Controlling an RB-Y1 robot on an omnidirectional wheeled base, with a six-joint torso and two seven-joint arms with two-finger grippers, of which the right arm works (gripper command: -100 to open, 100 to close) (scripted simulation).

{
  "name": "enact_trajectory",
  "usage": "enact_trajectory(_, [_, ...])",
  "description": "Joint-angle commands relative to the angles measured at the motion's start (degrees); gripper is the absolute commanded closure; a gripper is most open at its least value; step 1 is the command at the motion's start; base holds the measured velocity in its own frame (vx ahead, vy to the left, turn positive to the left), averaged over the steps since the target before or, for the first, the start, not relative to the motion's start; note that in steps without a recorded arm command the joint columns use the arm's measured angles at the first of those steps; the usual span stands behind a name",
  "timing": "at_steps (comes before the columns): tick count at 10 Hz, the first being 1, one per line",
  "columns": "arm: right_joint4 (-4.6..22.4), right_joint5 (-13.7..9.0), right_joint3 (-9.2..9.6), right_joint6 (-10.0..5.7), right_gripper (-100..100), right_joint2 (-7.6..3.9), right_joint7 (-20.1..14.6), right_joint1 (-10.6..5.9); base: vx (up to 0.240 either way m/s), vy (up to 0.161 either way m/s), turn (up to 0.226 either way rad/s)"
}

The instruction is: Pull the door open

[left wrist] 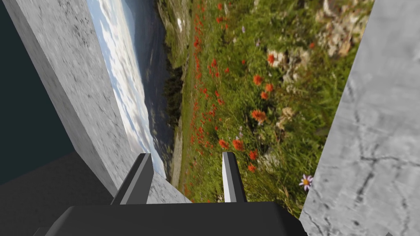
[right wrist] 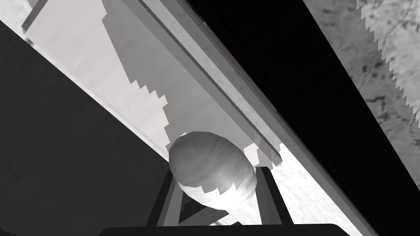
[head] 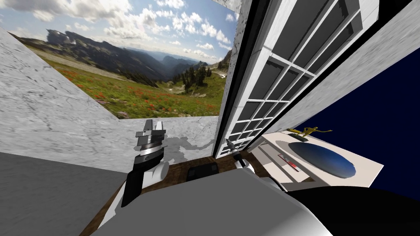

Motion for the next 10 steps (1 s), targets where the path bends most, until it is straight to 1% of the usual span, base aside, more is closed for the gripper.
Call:
enact_trajectory(1, [0.2, -0.1, 0.75, 0.04, 100, 0.68, -1.7, 0.21, -0.025, -0.011, 0.013])
enact_trajectory(2, [0.3, -0.7, 1.26, 0.12, 100, 0.63, -3.9, 0.09, -0.029, -0.013, 0.014])
enact_trajectory(3, [0.3, -0.7, 1.26, 0.12, 100, 0.63, -4.0, 0.09, -0.026, -0.016, 0.020])
enact_trajectory(4, [0.3, -1.3, 1.77, 0.19, 100, 0.58, -6.4, -0.04, -0.033, -0.020, 0.025])
enact_trajectory(5, [0.3, -1.3, 1.77, 0.19, 100, 0.58, -6.4, -0.04, -0.030, -0.013, 0.018])
enact_trajectory(6, [0.4, -1.9, 2.28, 0.27, 100, 0.53, -8.8, -0.16, -0.031, -0.014, 0.020])
enact_trajectory(7, [0.4, -2.6, 2.80, 0.34, 100, 0.48, -10.2, -0.29, -0.048, -0.024, 0.043])
enact_trajectory(8, [0.4, -2.6, 2.80, 0.34, 100, 0.48, -11.1, -0.29, -0.035, -0.016, 0.017])
enact_trajectory(9, [0.5, -3.2, 3.37, 0.42, 100, 0.42, -13.0, -0.43, -0.039, -0.010, 0.029])
enact_trajectory(10, [0.5, -3.2, 3.37, 0.42, 100, 0.42, -13.5, -0.43, -0.027, -0.018, 0.004])
